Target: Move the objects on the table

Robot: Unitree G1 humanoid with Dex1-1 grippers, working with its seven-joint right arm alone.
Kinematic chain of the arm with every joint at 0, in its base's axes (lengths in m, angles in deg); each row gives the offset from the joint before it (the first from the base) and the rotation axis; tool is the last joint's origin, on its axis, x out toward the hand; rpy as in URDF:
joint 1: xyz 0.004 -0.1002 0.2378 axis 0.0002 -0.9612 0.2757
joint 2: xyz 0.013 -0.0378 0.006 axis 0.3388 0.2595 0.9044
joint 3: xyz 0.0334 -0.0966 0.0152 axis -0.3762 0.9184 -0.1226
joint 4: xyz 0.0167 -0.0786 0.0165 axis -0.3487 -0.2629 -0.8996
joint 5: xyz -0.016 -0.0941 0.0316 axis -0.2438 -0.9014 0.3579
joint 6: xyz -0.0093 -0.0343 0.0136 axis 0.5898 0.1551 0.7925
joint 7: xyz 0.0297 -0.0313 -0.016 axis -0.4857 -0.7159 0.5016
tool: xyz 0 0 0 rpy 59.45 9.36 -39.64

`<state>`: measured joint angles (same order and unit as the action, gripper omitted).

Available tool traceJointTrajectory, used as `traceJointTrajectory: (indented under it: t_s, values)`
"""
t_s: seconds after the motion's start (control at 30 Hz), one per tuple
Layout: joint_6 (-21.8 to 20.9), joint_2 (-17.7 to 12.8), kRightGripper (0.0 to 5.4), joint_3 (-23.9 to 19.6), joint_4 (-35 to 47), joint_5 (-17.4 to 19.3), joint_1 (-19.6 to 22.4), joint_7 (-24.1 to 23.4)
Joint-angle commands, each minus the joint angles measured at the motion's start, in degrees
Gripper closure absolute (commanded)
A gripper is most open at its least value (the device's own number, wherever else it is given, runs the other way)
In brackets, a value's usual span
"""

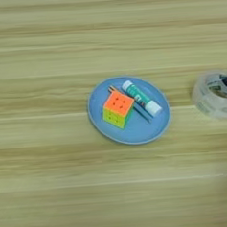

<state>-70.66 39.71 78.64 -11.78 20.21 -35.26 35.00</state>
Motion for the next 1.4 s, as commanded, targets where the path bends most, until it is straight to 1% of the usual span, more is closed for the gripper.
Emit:
traceJointTrajectory:
  t_s: [0.03, 0.17, 0.43, 0.47, 0.5, 0.67, 0.8, 1.0, 1.1, 1.2, 1.3, 1.4]
  values:
    - [-1.77, -3.0, 3.26, -0.56, 2.69, 0.26, 4.2, -0.99]
    - [-1.84, -2.67, 2.89, -0.58, 3.69, 0.5, 3.97, -0.43]
    - [-1.64, -2.24, 1.97, -1.75, 6.54, 1.81, 3.9, 0.38]
    - [-1.58, -2.14, 1.97, -1.99, 7.2, 2.04, 3.8, 0.64]
    - [-1.44, -2.05, 1.72, -2.24, 7.8, 2.25, 3.71, 0.79]
    - [-0.51, -1.84, 1.18, -3.24, 11.43, 3.67, 3.35, 0.88]
    - [1.34, -1.24, 0.7, -3.81, 17.67, 5.4, 1.84, 1.78]
    - [7.01, 1.36, 0.08, -3.19, 32.97, 8.19, -3.6, 2.52]
    - [9.7, 2.38, 0.04, -2.51, 39.34, 9.07, -5.83, 2.97]
    - [11.91, 3.15, 0.04, -1.47, 43.88, 9.32, -7.82, 3.61]
    - [13.57, 3.57, 0.04, -0.35, 47.63, 9.6, -9.45, 4.31]
    - [14.25, 3.51, 0.04, 1.28, 51.78, 9.95, -11.87, 6.66]
